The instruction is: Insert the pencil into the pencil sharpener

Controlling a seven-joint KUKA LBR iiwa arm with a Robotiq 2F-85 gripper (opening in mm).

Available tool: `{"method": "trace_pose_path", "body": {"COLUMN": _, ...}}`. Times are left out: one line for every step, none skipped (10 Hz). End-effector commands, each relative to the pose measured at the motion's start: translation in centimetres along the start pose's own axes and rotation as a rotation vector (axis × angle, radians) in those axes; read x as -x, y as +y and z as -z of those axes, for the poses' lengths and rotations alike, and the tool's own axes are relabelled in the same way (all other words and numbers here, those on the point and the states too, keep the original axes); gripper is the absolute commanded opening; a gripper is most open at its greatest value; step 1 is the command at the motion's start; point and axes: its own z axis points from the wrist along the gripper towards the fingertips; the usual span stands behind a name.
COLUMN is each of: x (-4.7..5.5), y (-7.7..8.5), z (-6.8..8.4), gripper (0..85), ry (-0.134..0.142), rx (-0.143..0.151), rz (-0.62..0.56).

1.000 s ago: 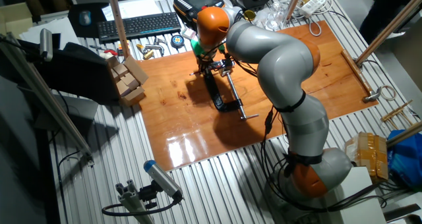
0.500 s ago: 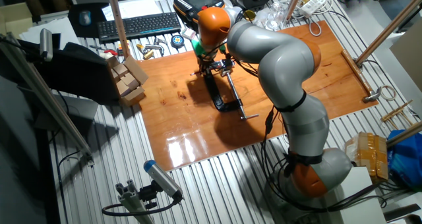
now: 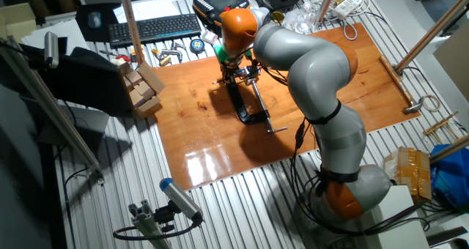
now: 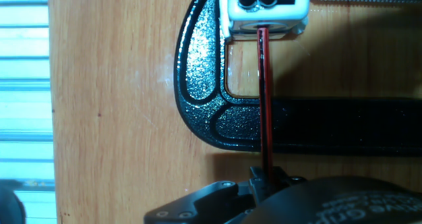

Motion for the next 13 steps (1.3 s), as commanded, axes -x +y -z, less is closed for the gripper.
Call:
{"method": "trace_pose_path", "body": {"x": 0.03, "y": -0.01, "z": -0.01, "gripper": 0.0, "ry": 0.000, "rx": 0.000, "rz": 0.000}}
{"method": "trace_pose_path", "body": {"x": 0.07, "y": -0.02, "z": -0.01, "gripper": 0.0, "ry": 0.000, "rx": 0.000, "rz": 0.000}}
{"method": "trace_pose_path", "body": {"x": 0.12, "y": -0.04, "z": -0.03, "gripper": 0.0, "ry": 0.000, "rx": 0.000, "rz": 0.000}}
{"method": "trace_pose_path", "body": {"x": 0.19, "y": -0.06, "z": -0.06, "gripper": 0.0, "ry": 0.000, "rx": 0.000, "rz": 0.000}}
{"method": "trace_pose_path", "body": {"x": 0.25, "y": -0.08, "z": -0.09, "gripper": 0.0, "ry": 0.000, "rx": 0.000, "rz": 0.000}}
{"method": "trace_pose_path", "body": {"x": 0.29, "y": -0.08, "z": -0.11, "gripper": 0.0, "ry": 0.000, "rx": 0.000, "rz": 0.000}}
{"method": "trace_pose_path", "body": {"x": 0.30, "y": -0.08, "z": -0.07, "gripper": 0.0, "ry": 0.002, "rx": 0.000, "rz": 0.000}}
{"method": "trace_pose_path", "body": {"x": 0.29, "y": -0.09, "z": -0.03, "gripper": 0.0, "ry": 0.002, "rx": -0.002, "rz": 0.000}}
{"method": "trace_pose_path", "body": {"x": 0.30, "y": -0.13, "z": 0.05, "gripper": 0.0, "ry": 0.005, "rx": -0.003, "rz": -0.002}}
{"method": "trace_pose_path", "body": {"x": 0.31, "y": -0.13, "z": 0.04, "gripper": 0.0, "ry": 0.003, "rx": -0.003, "rz": -0.002}}
{"method": "trace_pose_path", "body": {"x": 0.37, "y": -0.12, "z": 0.06, "gripper": 0.0, "ry": 0.005, "rx": -0.005, "rz": -0.002}}
{"method": "trace_pose_path", "body": {"x": 0.40, "y": -0.12, "z": 0.06, "gripper": 0.0, "ry": 0.005, "rx": -0.005, "rz": -0.002}}
{"method": "trace_pose_path", "body": {"x": 0.43, "y": -0.10, "z": 0.08, "gripper": 0.0, "ry": 0.003, "rx": -0.005, "rz": 0.000}}
